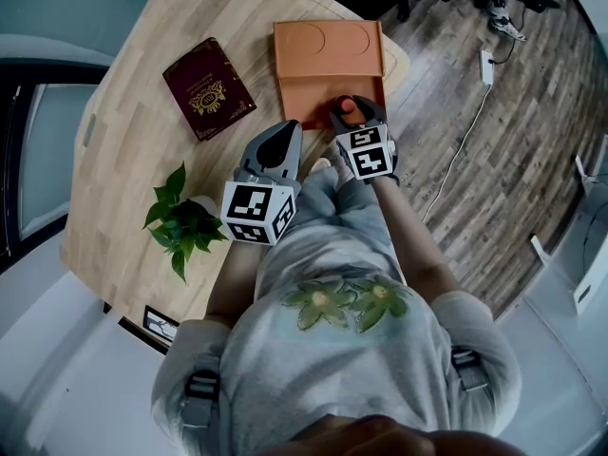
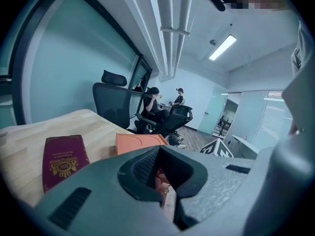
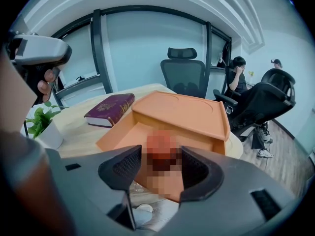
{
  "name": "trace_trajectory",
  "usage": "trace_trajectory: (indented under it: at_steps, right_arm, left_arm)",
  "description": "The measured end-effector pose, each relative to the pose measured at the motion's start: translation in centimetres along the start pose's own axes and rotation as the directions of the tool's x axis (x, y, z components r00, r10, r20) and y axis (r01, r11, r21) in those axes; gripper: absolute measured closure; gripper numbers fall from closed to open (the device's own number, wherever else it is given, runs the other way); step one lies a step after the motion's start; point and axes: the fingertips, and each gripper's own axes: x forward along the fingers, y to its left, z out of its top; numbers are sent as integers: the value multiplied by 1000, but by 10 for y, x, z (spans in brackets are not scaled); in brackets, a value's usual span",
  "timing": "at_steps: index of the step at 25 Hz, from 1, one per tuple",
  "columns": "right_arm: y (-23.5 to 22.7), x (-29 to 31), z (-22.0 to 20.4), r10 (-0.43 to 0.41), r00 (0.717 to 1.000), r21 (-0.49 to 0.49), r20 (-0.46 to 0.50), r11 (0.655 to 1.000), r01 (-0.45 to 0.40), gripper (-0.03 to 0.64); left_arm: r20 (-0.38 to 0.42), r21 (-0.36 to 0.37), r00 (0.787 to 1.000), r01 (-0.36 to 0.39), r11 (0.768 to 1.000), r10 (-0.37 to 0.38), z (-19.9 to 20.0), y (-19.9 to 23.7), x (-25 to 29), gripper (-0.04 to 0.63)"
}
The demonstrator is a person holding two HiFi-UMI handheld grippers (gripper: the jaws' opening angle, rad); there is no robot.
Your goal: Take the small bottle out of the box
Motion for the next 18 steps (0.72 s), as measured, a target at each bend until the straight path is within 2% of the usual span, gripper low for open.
trace_trajectory:
  at_steps: [10,18]
  right_arm:
    - [-3,7,-4,-12,999,-29,-39,1000,11,405]
    - [-4,9,-5,-11,998,-37,-59,999,9,405]
  left_arm:
    - [-15,44,1000,-9,999,10,-4,0,-2,592]
    - [-19,48,1000,-14,999,15,-6,2,-1,592]
